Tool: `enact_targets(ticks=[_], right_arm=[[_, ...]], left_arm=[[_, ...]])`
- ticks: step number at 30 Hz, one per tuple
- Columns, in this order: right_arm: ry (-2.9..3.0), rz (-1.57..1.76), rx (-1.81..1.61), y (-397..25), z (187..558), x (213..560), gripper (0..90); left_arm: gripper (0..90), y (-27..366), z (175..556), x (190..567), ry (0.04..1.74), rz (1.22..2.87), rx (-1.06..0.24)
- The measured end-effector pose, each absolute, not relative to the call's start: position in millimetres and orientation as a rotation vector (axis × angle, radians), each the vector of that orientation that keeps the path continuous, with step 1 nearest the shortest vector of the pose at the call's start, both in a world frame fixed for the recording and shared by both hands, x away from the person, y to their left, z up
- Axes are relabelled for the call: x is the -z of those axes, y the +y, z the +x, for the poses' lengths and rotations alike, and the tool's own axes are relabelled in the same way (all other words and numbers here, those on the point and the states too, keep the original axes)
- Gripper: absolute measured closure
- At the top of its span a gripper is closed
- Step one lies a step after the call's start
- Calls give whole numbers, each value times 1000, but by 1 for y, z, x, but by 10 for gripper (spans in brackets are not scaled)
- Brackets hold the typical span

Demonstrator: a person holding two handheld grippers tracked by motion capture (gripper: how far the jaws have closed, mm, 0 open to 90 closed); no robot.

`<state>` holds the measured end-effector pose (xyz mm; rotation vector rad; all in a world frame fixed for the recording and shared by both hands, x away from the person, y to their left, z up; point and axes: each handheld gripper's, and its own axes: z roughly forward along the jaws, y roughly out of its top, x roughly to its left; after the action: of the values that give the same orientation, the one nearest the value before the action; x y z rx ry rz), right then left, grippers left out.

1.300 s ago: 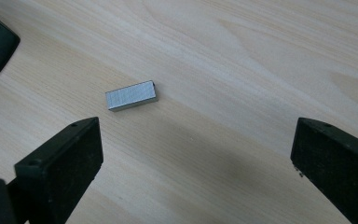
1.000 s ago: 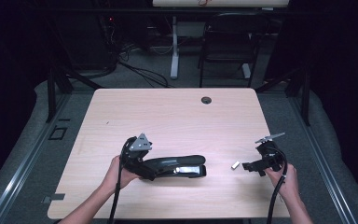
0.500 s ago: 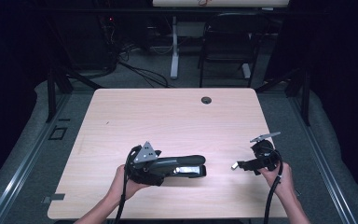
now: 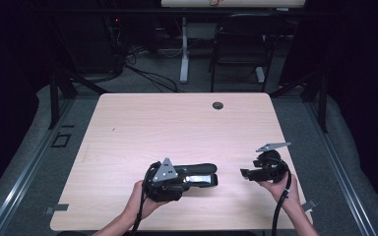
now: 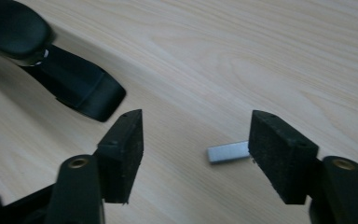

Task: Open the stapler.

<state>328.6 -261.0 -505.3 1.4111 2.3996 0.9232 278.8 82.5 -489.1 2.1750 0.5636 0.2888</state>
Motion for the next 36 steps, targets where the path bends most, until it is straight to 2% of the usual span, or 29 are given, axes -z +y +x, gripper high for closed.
enact_targets(ticks=[3,7,12,16,19,26,31,36], right_arm=[[2402,1340,-956,-248,323,500,471],[2390,1254,-1030,-234,317,495,577],[2432,1211,-1074,-218,314,498,716],[2461,1211,-1109,-207,313,504,816],[2465,1205,-1133,-200,314,508,891],[2512,1190,-1054,-181,320,528,900],[2484,1142,-1022,-175,317,538,900],[2490,1116,-1014,-170,318,547,900]], left_arm=[[556,76,276,495,533,2193,-283],[694,68,275,500,518,2197,-304],[816,61,275,508,547,2188,-299],[889,58,276,521,615,2184,-303],[900,57,276,527,639,2184,-308],[900,54,278,535,672,2165,-309],[900,52,280,541,707,2147,-249],[900,46,279,545,706,2152,-286]])
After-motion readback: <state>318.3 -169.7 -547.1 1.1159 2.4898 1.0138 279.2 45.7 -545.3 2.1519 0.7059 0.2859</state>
